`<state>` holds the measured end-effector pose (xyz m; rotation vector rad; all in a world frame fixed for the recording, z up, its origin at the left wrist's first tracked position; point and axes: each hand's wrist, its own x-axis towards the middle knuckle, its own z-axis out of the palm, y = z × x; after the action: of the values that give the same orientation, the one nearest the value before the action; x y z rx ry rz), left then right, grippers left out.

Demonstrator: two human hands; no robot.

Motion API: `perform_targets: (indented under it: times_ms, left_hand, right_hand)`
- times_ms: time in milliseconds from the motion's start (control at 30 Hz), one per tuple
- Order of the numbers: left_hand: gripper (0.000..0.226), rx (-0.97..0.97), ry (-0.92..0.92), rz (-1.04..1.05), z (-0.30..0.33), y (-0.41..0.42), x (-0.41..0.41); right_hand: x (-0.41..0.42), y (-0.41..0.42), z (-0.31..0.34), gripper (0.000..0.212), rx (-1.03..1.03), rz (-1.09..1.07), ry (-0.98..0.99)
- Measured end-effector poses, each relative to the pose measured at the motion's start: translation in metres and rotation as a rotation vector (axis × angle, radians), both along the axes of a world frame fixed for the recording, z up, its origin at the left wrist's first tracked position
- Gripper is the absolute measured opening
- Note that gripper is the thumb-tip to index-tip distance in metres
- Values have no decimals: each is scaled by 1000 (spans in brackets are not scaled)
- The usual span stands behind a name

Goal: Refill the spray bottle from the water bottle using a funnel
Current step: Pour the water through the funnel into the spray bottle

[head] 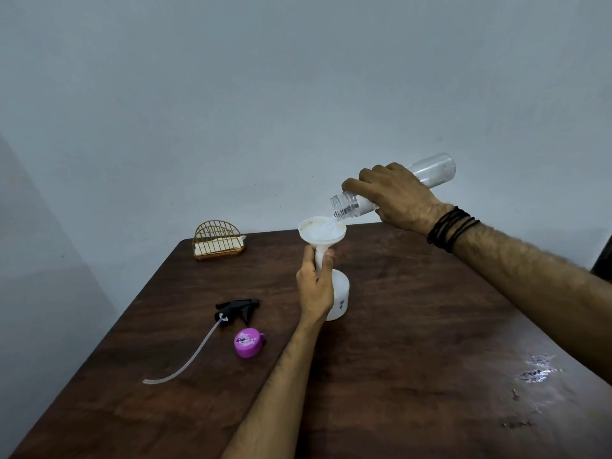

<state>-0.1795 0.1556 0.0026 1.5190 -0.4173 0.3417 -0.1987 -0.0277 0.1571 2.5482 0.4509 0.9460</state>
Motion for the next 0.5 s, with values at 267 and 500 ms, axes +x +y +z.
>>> perform_targets:
  times_ms: [267, 500]
  left_hand:
    - [18, -8, 5, -5, -1, -1, 1]
    - [20, -6, -7, 0, -1, -1, 1]
  right_hand:
    - [3, 1, 2, 63, -82, 17, -50]
    - [9, 1, 1, 61, -154, 49, -101]
